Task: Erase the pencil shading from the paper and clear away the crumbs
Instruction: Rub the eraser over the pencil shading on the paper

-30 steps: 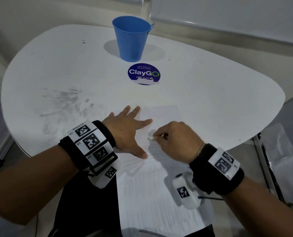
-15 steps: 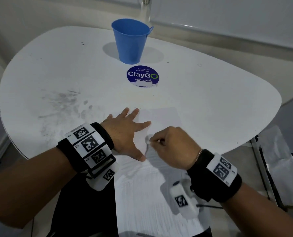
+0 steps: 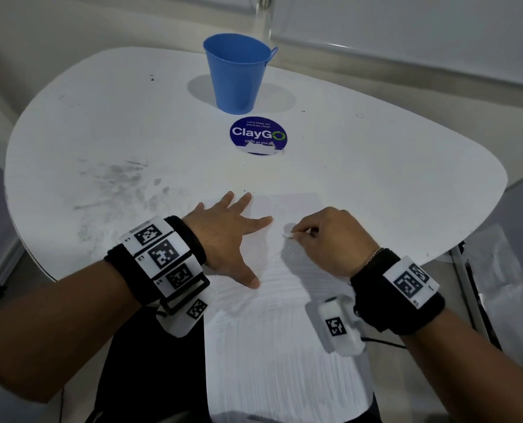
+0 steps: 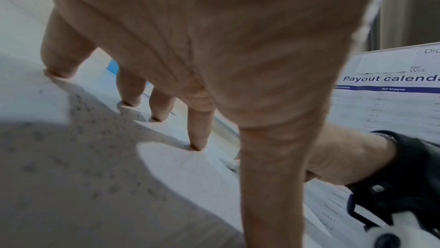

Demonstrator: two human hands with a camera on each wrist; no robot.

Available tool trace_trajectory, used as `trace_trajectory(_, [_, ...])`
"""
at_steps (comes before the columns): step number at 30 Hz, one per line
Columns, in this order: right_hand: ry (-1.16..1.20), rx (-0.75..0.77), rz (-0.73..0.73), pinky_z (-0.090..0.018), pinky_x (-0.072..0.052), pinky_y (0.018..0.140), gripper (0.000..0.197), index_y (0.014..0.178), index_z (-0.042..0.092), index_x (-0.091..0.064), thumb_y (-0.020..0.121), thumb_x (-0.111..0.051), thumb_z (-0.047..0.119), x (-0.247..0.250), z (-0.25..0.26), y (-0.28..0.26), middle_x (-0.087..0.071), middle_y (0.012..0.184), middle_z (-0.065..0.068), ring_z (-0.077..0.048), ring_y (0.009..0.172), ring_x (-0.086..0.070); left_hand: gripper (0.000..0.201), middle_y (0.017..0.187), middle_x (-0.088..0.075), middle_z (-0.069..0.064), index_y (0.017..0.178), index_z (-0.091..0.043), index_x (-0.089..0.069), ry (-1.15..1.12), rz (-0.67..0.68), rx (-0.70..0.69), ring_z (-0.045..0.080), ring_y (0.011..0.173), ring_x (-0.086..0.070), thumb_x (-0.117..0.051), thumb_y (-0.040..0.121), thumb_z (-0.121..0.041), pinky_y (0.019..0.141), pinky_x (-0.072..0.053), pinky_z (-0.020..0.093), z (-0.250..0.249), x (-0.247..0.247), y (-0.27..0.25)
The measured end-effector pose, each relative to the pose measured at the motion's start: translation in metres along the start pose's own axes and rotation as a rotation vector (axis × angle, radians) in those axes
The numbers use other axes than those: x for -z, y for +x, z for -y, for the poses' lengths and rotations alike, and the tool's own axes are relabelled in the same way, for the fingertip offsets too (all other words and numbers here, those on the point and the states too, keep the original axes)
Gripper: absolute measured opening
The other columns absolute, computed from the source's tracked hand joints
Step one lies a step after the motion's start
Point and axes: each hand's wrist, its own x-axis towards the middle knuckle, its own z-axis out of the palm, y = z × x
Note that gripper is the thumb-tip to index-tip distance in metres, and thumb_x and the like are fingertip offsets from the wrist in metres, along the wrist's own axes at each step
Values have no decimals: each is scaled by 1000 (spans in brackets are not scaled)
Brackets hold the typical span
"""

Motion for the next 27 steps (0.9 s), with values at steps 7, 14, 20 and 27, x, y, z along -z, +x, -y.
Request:
trace_trajectory(7, [-63,-4,-50,-33,-52,63,22,74,16,-67,90,-54,22,-18,5,-5,-63,64,5,-23,67,-61,115,165,27,-6,154,-55,8,27,-30,-12,20,151,27,-64,69,-84,125,3,54,0,-2,0])
trace_trajectory(14, [-26,55,48,-29,-48,65,19,83,20,-74,91,-57,21,-11,10,-12,-51,54,15,-14,64,-56,117,165,27,-8,153,-57,7,14,-14,-7,20,152,25,-69,67,-81,124,1,55,-1,0,1])
trace_trajectory(20, [2,29,-7,-28,-51,69,18,86,19,-78,91,-61,22,-4,-2,-4,-65,66,12,-10,68,-61,118,164,27,-10,152,-58,7,2,-7,-8,19,151,27,-71,66,-80,124,3,55,1,0,1])
trace_trajectory(27, [24,-47,-44,-26,-50,72,17,90,22,-78,93,-62,25,3,-10,4,-70,78,13,-11,77,-64,117,164,28,-10,152,-58,7,-9,3,-8,19,151,28,-71,67,-79,124,3,56,2,0,0])
